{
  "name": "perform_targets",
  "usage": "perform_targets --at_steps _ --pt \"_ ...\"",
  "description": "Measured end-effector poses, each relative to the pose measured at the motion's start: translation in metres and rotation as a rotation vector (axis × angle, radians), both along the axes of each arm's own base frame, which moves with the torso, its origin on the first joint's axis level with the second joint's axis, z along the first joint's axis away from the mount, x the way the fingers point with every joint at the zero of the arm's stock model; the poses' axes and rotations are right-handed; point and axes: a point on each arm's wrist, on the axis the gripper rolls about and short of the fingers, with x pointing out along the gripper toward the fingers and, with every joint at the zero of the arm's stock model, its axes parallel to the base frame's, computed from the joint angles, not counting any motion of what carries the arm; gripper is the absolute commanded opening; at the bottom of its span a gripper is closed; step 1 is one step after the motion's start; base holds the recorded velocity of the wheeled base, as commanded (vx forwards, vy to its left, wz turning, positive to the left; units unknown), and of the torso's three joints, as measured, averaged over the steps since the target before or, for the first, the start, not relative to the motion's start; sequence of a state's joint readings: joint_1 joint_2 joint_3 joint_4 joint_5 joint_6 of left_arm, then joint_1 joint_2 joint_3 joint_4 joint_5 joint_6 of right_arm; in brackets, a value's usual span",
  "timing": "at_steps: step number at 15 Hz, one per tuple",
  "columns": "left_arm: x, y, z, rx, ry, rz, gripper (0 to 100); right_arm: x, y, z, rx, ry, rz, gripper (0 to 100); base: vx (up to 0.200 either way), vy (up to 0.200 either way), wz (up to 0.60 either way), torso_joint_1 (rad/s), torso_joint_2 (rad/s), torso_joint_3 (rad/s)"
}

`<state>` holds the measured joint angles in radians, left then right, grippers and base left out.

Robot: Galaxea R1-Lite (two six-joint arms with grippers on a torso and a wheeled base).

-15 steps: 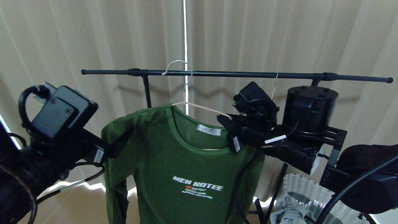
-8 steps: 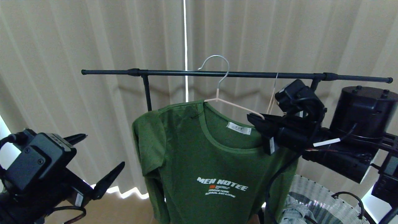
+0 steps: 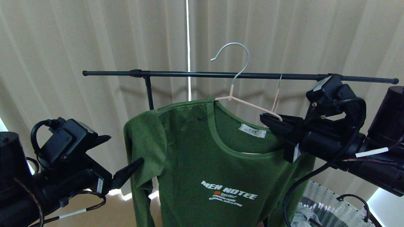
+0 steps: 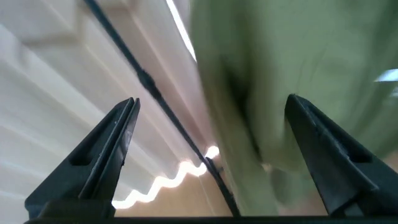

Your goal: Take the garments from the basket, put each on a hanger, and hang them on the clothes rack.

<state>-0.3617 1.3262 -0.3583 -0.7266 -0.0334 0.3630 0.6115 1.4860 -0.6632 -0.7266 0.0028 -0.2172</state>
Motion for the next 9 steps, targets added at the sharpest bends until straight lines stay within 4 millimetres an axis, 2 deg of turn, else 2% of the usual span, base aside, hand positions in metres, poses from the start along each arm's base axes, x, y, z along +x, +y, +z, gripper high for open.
perform_targets --at_steps 1,2,7,9 --pt "0.002 0.0 -0.002 0.003 0.009 0.004 100 -0.002 -0.001 0.0 0.002 -0.001 0.006 0 0.0 0.0 0.0 0.0 0.0 0.0" --pt "0.003 0.0 -0.002 0.005 0.013 0.006 0 -0.004 -0.003 0.0 0.002 -0.002 0.008 0 0.0 0.0 0.0 0.0 0.0 0.0" --pt "0.009 -0.001 -0.005 0.015 0.026 0.01 0 -0.012 -0.008 0.002 0.008 -0.011 0.015 0 0.0 0.0 0.0 0.0 0.0 0.0" --pt "0.011 0.007 -0.007 0.031 0.029 0.05 0 -0.012 -0.011 0.0 0.002 -0.007 -0.001 0 0.0 0.0 0.0 0.0 0.0 0.0"
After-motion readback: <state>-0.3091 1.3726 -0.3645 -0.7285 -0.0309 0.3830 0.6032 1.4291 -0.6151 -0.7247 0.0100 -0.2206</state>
